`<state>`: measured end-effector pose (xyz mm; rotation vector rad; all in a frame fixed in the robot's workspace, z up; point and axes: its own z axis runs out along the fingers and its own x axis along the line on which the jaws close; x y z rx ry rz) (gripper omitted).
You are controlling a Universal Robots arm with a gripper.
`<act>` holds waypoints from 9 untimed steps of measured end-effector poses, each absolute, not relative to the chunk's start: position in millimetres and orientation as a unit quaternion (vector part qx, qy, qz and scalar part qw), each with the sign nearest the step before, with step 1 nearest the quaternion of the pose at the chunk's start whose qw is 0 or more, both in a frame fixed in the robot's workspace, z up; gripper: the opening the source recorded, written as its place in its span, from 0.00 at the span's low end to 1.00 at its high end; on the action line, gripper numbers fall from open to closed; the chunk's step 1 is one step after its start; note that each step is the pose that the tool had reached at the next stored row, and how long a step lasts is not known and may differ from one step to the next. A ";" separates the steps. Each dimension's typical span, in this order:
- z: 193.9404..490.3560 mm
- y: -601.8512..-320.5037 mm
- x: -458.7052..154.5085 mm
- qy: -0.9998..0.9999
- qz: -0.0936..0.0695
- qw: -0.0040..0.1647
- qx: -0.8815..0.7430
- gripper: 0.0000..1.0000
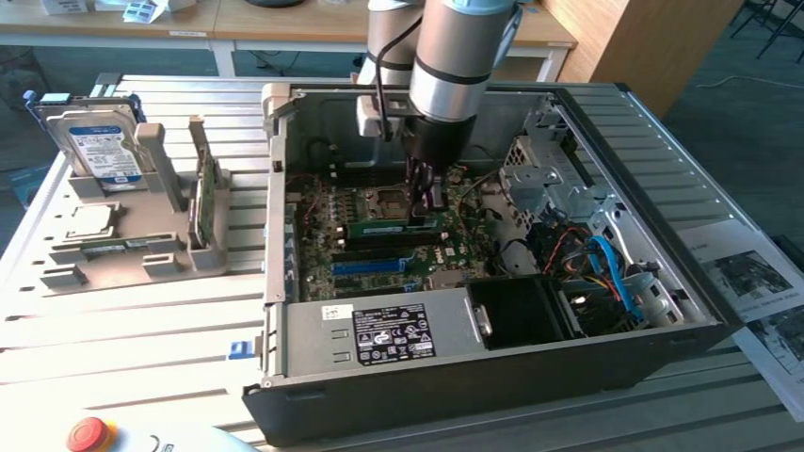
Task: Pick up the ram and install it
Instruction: 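Insert the ram into the slot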
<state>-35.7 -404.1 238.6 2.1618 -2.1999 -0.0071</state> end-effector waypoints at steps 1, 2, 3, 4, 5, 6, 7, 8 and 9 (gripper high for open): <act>238.5 -404.8 -35.7 -0.713 -0.002 0.029 0.701 0.12; 238.4 -405.4 -35.7 -0.713 -0.002 0.029 0.701 0.12; 238.3 -405.7 -35.8 -0.713 -0.002 0.029 0.701 0.12; 238.3 -405.7 -35.8 -0.713 -0.002 0.029 0.701 0.12; 238.3 -405.7 -35.8 -0.713 -0.002 0.029 0.701 0.12; 238.3 -405.8 -35.7 -0.713 -0.002 0.029 0.701 0.12; 238.3 -405.8 -35.7 -0.713 -0.002 0.029 0.701 0.12; 237.8 -405.8 -35.7 -0.713 -0.002 0.029 0.701 0.12; 237.2 -405.8 -35.7 -0.713 -0.002 0.029 0.701 0.12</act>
